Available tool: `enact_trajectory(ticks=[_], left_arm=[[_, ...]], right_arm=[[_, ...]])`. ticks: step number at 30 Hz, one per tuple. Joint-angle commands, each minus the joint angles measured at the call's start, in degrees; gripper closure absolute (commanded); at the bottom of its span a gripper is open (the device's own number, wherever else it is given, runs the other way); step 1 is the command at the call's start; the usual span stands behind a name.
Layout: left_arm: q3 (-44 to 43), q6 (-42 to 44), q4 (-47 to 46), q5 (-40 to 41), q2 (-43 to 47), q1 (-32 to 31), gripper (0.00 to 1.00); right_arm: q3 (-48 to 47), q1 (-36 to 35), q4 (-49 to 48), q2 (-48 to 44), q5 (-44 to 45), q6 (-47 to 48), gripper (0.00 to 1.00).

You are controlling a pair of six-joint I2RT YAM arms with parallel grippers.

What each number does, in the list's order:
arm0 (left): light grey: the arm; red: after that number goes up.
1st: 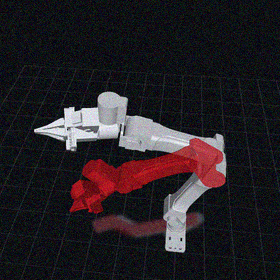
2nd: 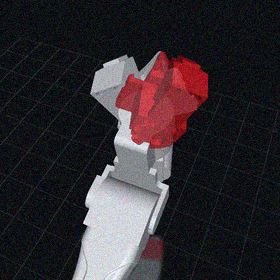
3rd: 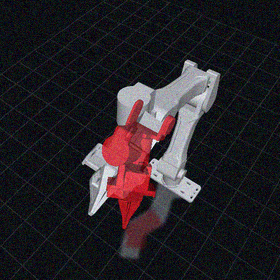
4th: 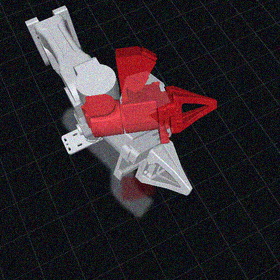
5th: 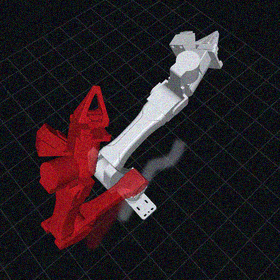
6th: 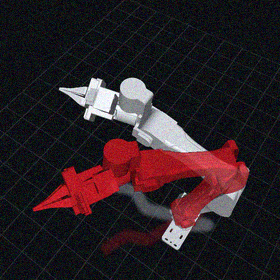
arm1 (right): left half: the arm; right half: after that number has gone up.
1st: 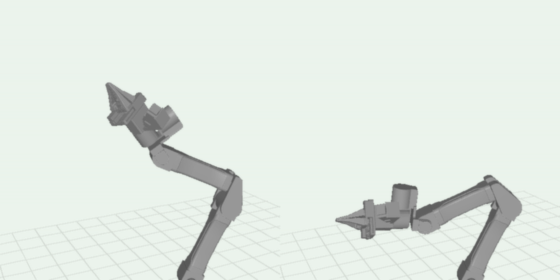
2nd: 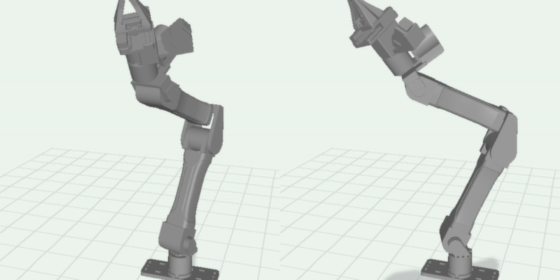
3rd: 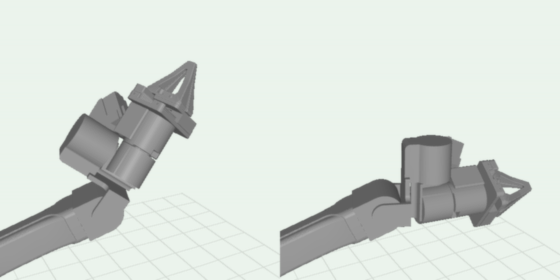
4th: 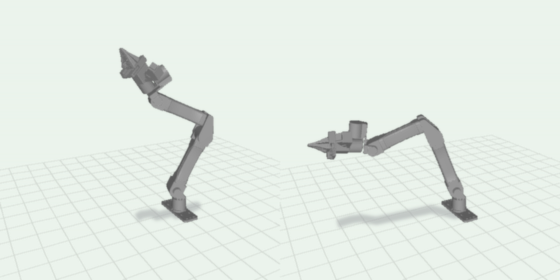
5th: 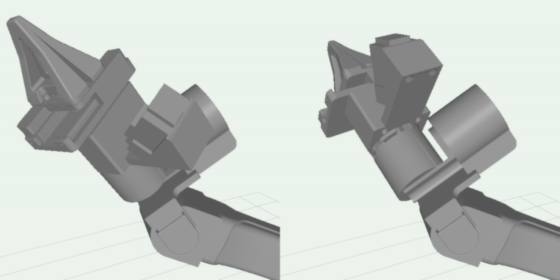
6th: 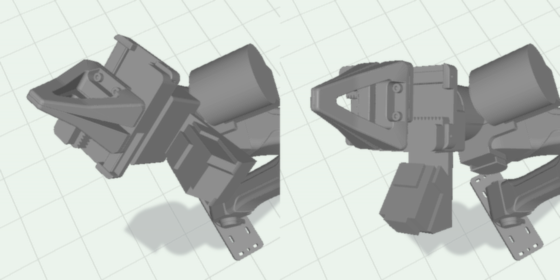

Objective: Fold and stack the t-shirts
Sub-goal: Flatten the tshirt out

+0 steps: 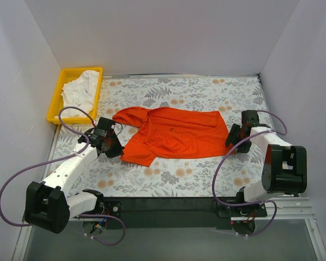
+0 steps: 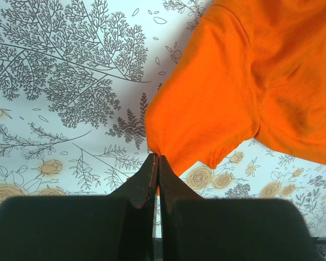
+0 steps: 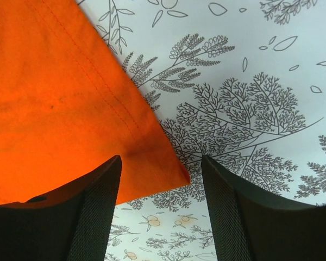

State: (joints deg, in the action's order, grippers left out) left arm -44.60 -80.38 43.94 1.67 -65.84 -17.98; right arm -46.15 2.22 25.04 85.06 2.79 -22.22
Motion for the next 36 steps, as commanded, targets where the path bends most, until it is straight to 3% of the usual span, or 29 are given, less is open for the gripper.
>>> enact_trajectory(ticks=[1,10,14,21,23,25,26,31,36], left_arm=[[-0.14,-0.22,-0.79,-1.23,0.72,-0.22,1.00],[-0.40,-0.39,-1.23,-0.80,0.28,-0.22,1.00],[-0.05,-0.74,-1.84,-0.53,0.80,-0.13,1.00],[-0.14,-0.57,-1.49,0.87,1.42,-0.22,1.00],[-0.40,-0.57,-1.32,1.23,1.68,-0.22,1.00],[-0.84,-0.57,-1.32,2.10,1.77,-0.22,1.00],[-3.45,-0.39,-1.32,3.50,1.95,-0.22,1.00],[-10.40,0.92,-1.32,6.85,0.63,-0.13,1.00],[-29.37,3.91,0.44,12.28,-3.32,0.57,1.00]], right_arm=[[1.67,-0.20,-0.96,0.20,-0.50,-2.22,0.43],[3.96,-2.13,2.21,0.02,1.25,-3.45,0.47],[3.61,-6.17,3.00,0.72,3.01,-4.50,0.51],[2.91,-8.19,3.61,0.90,4.59,-5.56,0.67],[2.91,-8.11,3.79,0.29,5.12,-5.29,0.78],[1.43,-8.02,4.75,-0.76,6.00,-4.59,0.95],[-2.94,-8.11,6.50,-3.12,7.57,-2.67,0.99],[-13.57,-8.02,9.06,-5.86,9.34,-0.11,0.99],[-24.41,-7.75,10.21,-10.07,9.78,3.23,0.99]])
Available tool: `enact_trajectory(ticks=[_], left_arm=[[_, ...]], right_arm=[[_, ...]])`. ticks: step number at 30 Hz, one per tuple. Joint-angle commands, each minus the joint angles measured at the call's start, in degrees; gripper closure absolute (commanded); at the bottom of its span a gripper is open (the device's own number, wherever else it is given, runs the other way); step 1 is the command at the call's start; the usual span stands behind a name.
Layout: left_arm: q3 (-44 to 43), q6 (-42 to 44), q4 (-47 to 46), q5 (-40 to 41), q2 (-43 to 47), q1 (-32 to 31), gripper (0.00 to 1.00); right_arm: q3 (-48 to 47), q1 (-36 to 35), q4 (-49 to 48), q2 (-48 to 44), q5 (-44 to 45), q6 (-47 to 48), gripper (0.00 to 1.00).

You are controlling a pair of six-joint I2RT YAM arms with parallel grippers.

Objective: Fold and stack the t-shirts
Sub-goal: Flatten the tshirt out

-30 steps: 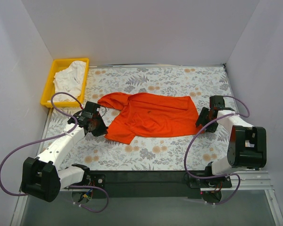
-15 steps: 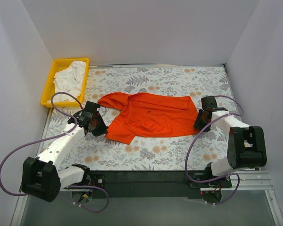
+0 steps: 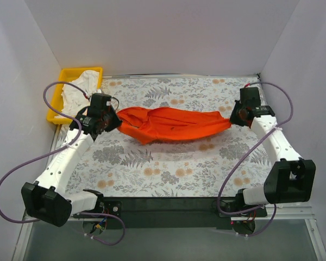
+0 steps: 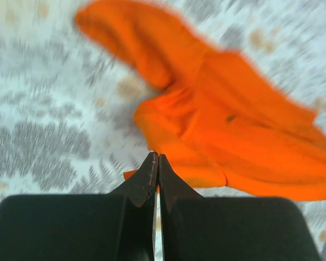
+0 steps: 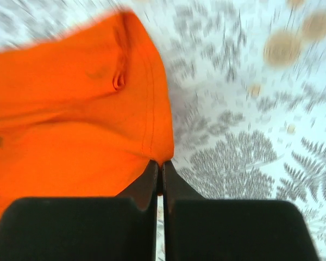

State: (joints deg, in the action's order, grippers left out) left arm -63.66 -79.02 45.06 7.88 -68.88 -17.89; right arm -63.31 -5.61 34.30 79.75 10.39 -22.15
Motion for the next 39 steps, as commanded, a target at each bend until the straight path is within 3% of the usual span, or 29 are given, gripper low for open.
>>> enact_trajectory(ticks=[1,7,17,22,28,33,39], left_arm=[[-12.87,3.08,-0.67,7.05,-0.29,0.49,1.00],[-28.06,12.92,-4.19,10.40,3.84,0.49,1.00],[-41.87,27.68,-9.72,13.65,13.86,-1.62,1.00],[-50.06,30.15,-9.73,14.35,12.20,-5.39,1.00],[-55.34,34.01,-10.60,16.28,6.84,-8.99,1.00],[-52.72,38.67,-14.55,18.84,-1.23,-10.24,1.00],[-38.23,41.06,-23.68,19.03,-10.91,-8.92,1.00]], right_arm=[[-8.92,0.24,1.29,-5.38,2.44,3.69,0.99],[-20.27,0.33,0.95,-13.02,2.88,9.05,0.99],[-23.61,0.25,-3.54,-30.52,2.18,18.28,0.99],[-26.95,-0.90,-3.46,-34.83,1.03,21.44,0.99],[-32.05,-2.13,-2.66,-32.64,0.34,21.98,0.99],[-29.95,-2.74,-2.49,-26.84,-0.03,21.89,0.99],[-23.63,-2.66,-1.52,-16.14,2.52,21.01,0.99]])
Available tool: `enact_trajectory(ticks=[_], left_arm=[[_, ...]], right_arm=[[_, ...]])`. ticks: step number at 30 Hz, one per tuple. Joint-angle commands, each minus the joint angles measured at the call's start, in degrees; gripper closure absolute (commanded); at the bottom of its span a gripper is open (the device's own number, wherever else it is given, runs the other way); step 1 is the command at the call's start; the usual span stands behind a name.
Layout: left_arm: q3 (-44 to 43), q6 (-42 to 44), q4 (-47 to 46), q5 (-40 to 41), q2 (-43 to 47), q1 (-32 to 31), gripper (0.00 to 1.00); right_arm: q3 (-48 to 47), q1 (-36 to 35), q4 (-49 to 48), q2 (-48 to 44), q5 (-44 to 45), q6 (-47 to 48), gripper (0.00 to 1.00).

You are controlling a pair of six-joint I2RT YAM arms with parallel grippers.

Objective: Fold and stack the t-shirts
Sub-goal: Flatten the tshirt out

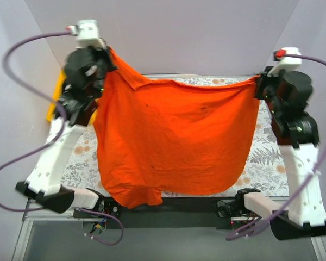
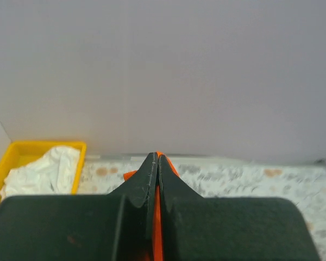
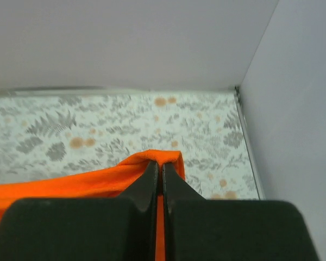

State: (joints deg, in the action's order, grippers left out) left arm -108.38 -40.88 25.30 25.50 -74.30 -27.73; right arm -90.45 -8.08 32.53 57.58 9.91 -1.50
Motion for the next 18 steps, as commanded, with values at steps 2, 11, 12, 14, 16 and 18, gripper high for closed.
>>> enact_trajectory(ticks=[2,11,12,14,16,18], left_arm=[[13.59,1.26,-8.57,-1.75,-9.53,3.37,1.00],[22.86,-7.54,-18.35,-13.62,-30.80,10.06,1.00],[22.16,-8.24,-18.88,-15.11,-34.03,10.41,1.00],[20.85,-8.51,-19.06,-15.65,-36.78,10.94,1.00],[18.56,-8.95,-18.89,-16.70,-40.03,11.46,1.00],[16.80,-9.47,-18.36,-17.41,-42.31,11.90,1.00]], right_arm=[[7.91,-0.18,-0.89,10.68,6.16,0.88,0.99],[17.68,2.01,-13.98,32.73,5.56,0.00,0.99],[17.59,2.27,-15.03,34.42,5.38,0.09,0.99],[17.07,3.06,-18.11,38.37,5.29,0.44,0.99],[15.41,4.20,-19.08,41.97,4.59,0.62,0.99],[14.43,4.91,-19.17,44.10,3.89,1.23,0.99]])
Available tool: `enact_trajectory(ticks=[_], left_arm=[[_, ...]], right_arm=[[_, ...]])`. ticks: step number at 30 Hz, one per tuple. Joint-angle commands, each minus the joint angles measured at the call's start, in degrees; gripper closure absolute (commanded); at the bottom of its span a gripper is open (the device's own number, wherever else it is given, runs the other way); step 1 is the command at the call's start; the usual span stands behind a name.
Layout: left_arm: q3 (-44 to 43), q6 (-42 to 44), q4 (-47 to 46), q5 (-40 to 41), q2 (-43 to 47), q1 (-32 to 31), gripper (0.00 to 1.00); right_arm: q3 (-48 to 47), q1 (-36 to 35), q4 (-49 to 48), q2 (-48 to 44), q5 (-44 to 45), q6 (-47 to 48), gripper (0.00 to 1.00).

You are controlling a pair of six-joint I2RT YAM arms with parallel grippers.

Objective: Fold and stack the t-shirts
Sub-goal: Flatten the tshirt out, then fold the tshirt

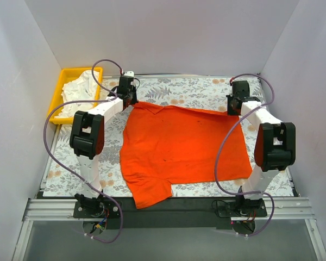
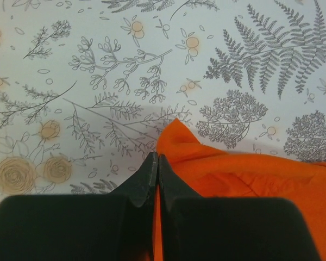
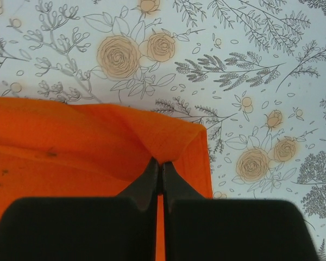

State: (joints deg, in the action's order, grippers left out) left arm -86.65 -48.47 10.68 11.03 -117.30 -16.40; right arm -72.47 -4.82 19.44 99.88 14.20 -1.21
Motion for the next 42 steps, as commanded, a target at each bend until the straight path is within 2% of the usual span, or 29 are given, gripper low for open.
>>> enact_trajectory(ticks=[1,9,16,25,29,34,42], left_arm=[[-6.58,-2.24,-3.39,-3.55,-0.03,0.76,1.00],[-12.13,-7.69,-0.49,-6.63,-2.94,1.20,1.00],[-13.46,-17.78,8.38,-6.46,-1.28,1.20,1.00],[-7.92,-28.69,18.13,-6.89,4.96,1.20,1.00],[-3.89,-32.21,19.55,-8.83,9.70,1.20,1.00],[1.65,-35.29,20.44,-7.07,15.86,1.20,1.00],[10.43,-44.86,21.14,-13.74,24.29,1.11,1.00]], right_arm=[[-4.17,2.35,-6.08,2.68,-0.75,0.95,0.99],[-9.09,6.31,-6.17,7.09,-3.91,2.78,0.99],[-10.24,7.90,-6.08,7.88,-6.37,3.67,0.99],[-9.71,8.16,-4.42,6.65,-6.64,3.59,0.99],[-9.54,8.25,-2.75,6.39,-6.29,3.32,0.99],[-8.04,8.42,-0.46,4.81,-5.50,3.06,0.99],[-6.81,9.13,2.09,2.70,-4.97,2.80,0.99]])
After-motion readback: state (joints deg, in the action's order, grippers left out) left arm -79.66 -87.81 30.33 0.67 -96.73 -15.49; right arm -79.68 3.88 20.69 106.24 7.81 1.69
